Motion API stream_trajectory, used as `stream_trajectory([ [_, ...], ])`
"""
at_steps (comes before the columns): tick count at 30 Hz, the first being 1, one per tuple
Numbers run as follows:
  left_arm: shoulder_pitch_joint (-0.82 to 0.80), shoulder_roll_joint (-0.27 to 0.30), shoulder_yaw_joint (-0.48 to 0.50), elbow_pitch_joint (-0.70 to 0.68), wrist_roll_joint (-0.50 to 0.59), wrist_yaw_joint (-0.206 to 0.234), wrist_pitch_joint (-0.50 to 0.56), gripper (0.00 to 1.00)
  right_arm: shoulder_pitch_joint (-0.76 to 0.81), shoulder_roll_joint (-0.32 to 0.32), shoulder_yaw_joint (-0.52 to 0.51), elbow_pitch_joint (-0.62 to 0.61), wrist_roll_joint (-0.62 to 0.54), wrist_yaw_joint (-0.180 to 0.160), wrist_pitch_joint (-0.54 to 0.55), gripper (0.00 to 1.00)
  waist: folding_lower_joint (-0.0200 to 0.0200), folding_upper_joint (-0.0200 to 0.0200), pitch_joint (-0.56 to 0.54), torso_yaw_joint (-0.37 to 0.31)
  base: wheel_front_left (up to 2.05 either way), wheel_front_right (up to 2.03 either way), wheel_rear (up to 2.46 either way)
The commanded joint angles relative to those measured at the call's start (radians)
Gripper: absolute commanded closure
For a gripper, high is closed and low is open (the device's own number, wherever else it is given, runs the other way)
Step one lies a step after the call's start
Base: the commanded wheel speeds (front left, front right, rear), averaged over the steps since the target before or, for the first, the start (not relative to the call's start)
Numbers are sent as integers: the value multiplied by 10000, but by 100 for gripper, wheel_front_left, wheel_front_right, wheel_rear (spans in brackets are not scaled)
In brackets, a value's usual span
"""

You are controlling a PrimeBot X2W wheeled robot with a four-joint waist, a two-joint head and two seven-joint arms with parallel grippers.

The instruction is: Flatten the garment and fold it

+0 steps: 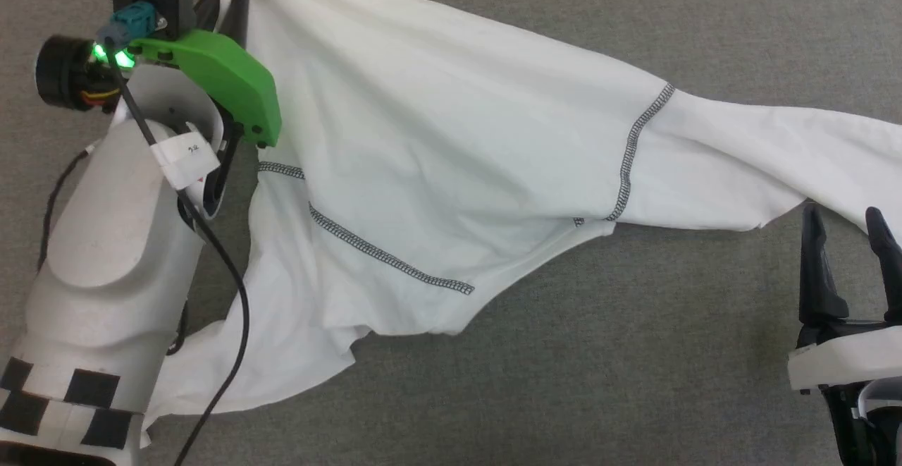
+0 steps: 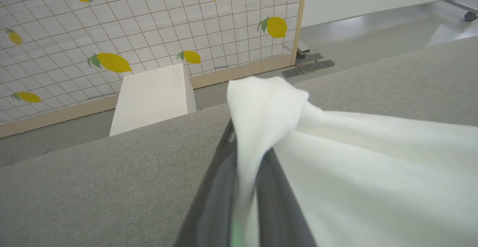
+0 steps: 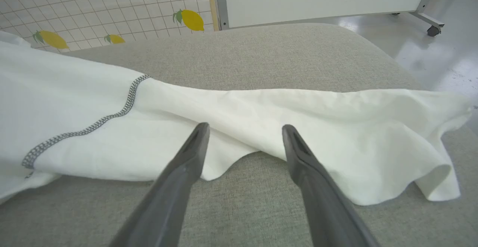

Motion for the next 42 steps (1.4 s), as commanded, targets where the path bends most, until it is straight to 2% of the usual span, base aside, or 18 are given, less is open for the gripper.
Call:
stream_trajectory([
  [1,82,-117,36,147,-106,38,-97,0,-183,5,23,65,61,-15,-91,0,-1,0,133,-122,0,0,0],
  [8,-85,-467,134,50,-400,-148,-855,0,-215,5,-105,182,-47,-15,-120,0,-1,0,-60,98,0,0,0],
  [14,845,-654,371,-1452,-736,-46,-1823,0,-40,5,-78,171,-120,-15,-31,0,-1,0,-732,444,0,0,0],
  [25,6086,-805,799,-4829,-1010,1062,-3309,0,622,5,72,165,-107,-15,201,0,-1,0,-1898,946,0,0,0],
  [29,7712,-1196,960,-5484,-865,1461,-3441,0,846,5,43,199,-82,-15,239,0,-1,0,-2154,1099,0,0,0],
  [30,8294,-1498,1120,-5759,-832,1568,-3459,0,932,5,-14,199,-74,-15,265,0,-1,0,-2228,1199,0,0,0],
  [33,8805,-1830,1308,-5990,-591,1458,-3465,0,927,5,-65,60,-338,-15,459,0,-1,0,-2262,1350,0,0,0],
  [37,8907,-1967,1323,-5978,-166,1171,-3467,0,477,-5,-154,-326,-666,-15,1081,0,-1,0,-2157,1459,0,0,0],
  [42,8673,-2104,1368,-5864,214,877,-3468,0,-511,-904,-265,-467,-467,-15,2355,0,-1,0,-1824,1526,0,0,0],
])
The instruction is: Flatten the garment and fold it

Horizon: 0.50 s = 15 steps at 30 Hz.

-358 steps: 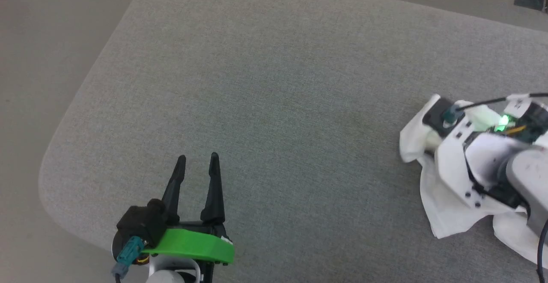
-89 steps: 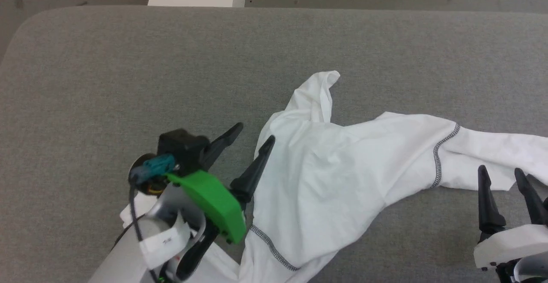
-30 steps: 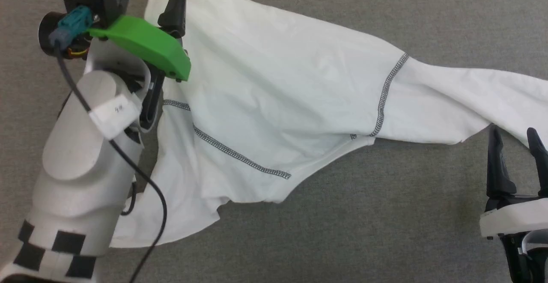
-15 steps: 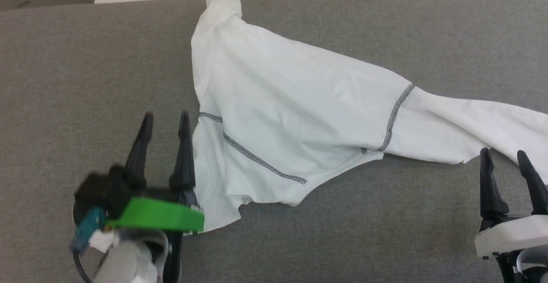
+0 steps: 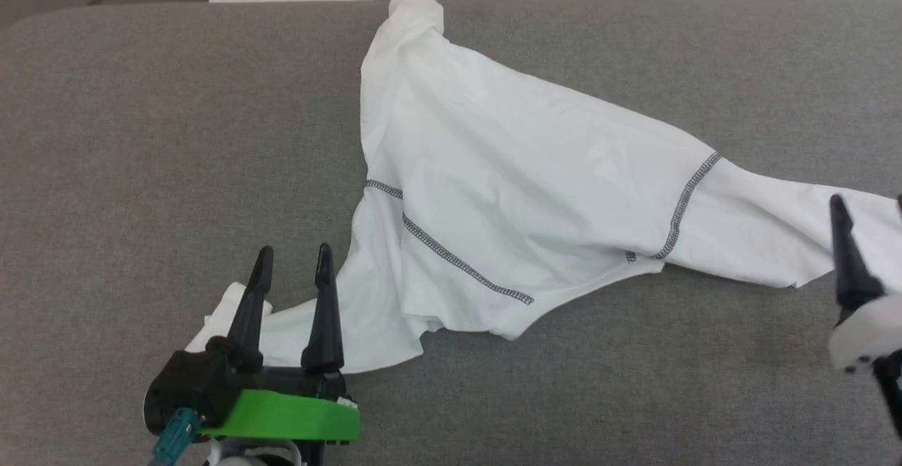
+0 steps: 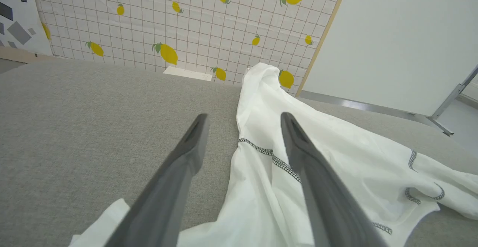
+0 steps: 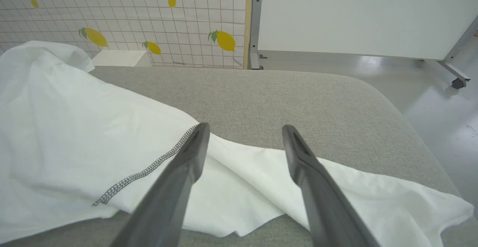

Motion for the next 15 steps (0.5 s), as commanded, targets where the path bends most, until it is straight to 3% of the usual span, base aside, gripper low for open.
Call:
stream_trajectory([
  [1,-176,-106,45,33,161,-100,-48,0,-413,-289,-45,21,206,-15,417,0,0,0,262,44,0,0,0],
  [11,-559,-509,-11,379,663,-605,-48,0,-1535,-2419,670,1593,1431,-15,3813,0,0,0,1083,274,0,0,0],
  [15,-690,-605,-24,470,873,-731,-48,0,-1559,-2893,980,2243,1346,-15,4201,0,0,0,1220,440,0,0,0],
])
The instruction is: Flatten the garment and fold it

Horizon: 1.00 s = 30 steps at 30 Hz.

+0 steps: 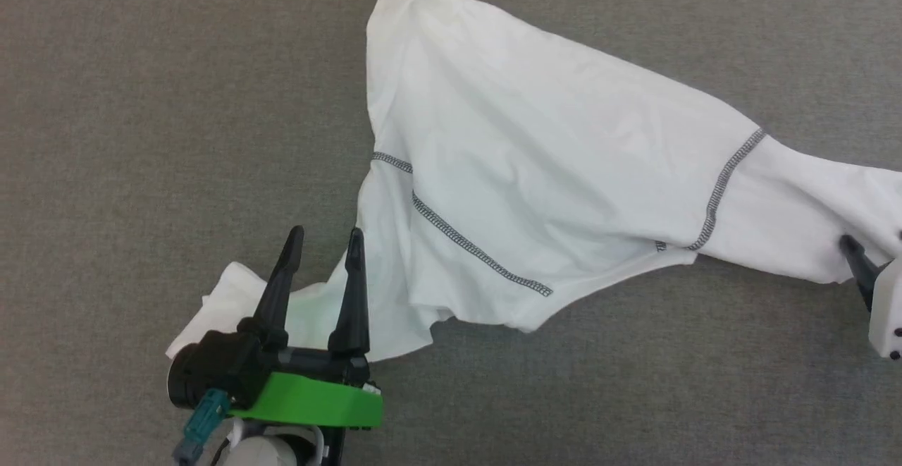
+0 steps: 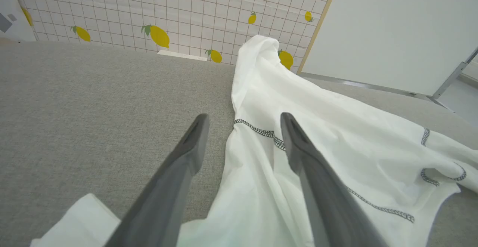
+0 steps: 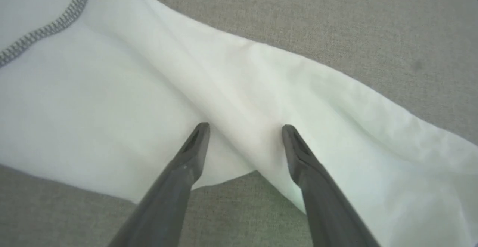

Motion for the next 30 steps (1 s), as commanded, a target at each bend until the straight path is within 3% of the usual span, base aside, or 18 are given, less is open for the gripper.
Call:
stream_trajectory([
  [1,-175,-71,29,25,162,-69,-47,0,-139,-35,114,157,-7,-15,74,0,0,0,96,160,0,0,0],
  [2,-192,-93,49,23,192,-89,-47,0,-111,-86,173,363,1,-15,133,0,0,0,93,208,0,0,0],
  [3,-196,-109,66,25,212,-103,-47,0,-99,-126,213,496,4,-15,159,60,0,0,83,243,0,0,0],
  [4,-195,-123,88,27,241,-119,-47,0,-129,-164,221,598,42,-15,99,100,0,0,68,292,0,0,0],
  [8,-109,-167,206,-13,323,-162,-47,0,-636,-432,75,598,47,-15,-316,100,0,0,32,373,0,0,0],
  [11,-75,-222,205,-44,375,-216,-47,0,-1199,-975,-108,390,-24,-15,-469,100,0,0,76,482,0,0,0],
  [21,-472,-543,-224,93,400,-527,-47,0,-3594,-3956,125,769,-427,-15,-49,100,0,0,950,1392,0,0,0],
  [27,-859,-636,-479,285,413,-707,-47,0,-4664,-4171,632,1930,-1034,-15,-775,100,0,0,1457,1955,0,0,0],
  [28,-913,-644,-509,312,417,-724,-47,0,-4760,-4110,740,2121,-1139,-15,-910,93,0,0,1492,2003,0,0,0],
  [29,-970,-653,-541,348,419,-738,-47,0,-4844,-4033,879,2373,-1261,-15,-1053,69,0,0,1509,2045,0,0,0],
  [30,-1007,-658,-561,373,421,-743,-47,0,-4902,-3961,965,2581,-1340,-15,-1153,51,0,0,1508,2061,0,0,0],
])
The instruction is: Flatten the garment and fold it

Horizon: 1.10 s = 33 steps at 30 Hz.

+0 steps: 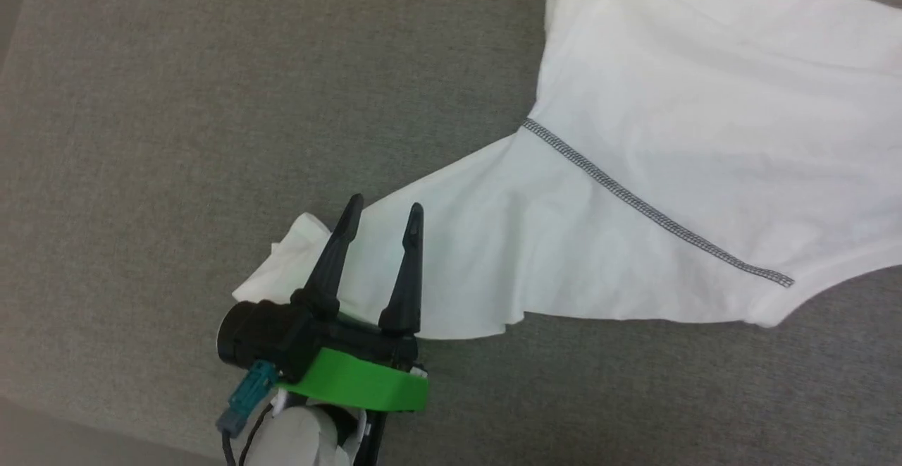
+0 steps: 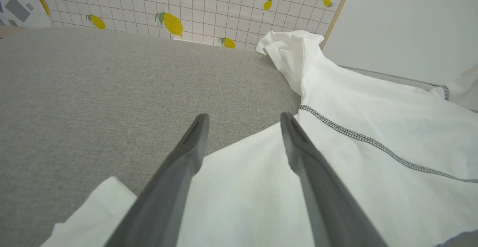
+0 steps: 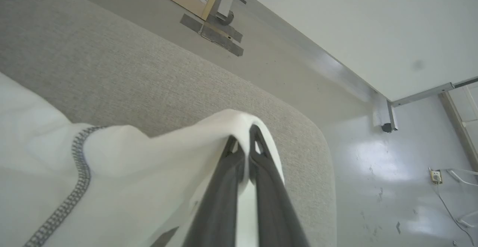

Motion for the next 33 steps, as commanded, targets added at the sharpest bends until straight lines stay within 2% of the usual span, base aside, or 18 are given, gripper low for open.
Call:
stream_trajectory([
  [1,-187,-69,-16,44,88,-48,-47,0,-166,182,63,303,-104,-17,-155,0,-1,-1,246,282,0,0,0],
  [8,-216,-84,67,170,184,-66,-47,0,-370,690,183,1055,-54,-17,-1040,0,-1,-1,-226,-117,0,0,0],
  [14,84,-70,346,252,294,-149,-47,0,243,1462,-465,493,467,-17,-1904,0,-1,-1,-1110,-688,0,0,0],
  [19,633,55,684,276,304,-126,-47,0,2148,2778,-1335,-1175,777,-17,-2404,0,-1,-1,-1903,-1214,0,0,0],
  [24,1199,308,854,184,434,-141,-47,0,4438,4534,-2011,-3110,465,-17,-2855,0,-1,-1,-2469,-1638,0,0,0],
  [33,1936,493,753,103,882,-45,-47,0,7388,7376,-2553,-4567,-663,-17,-4523,0,-1,-1,-3074,-1839,0,0,0],
])
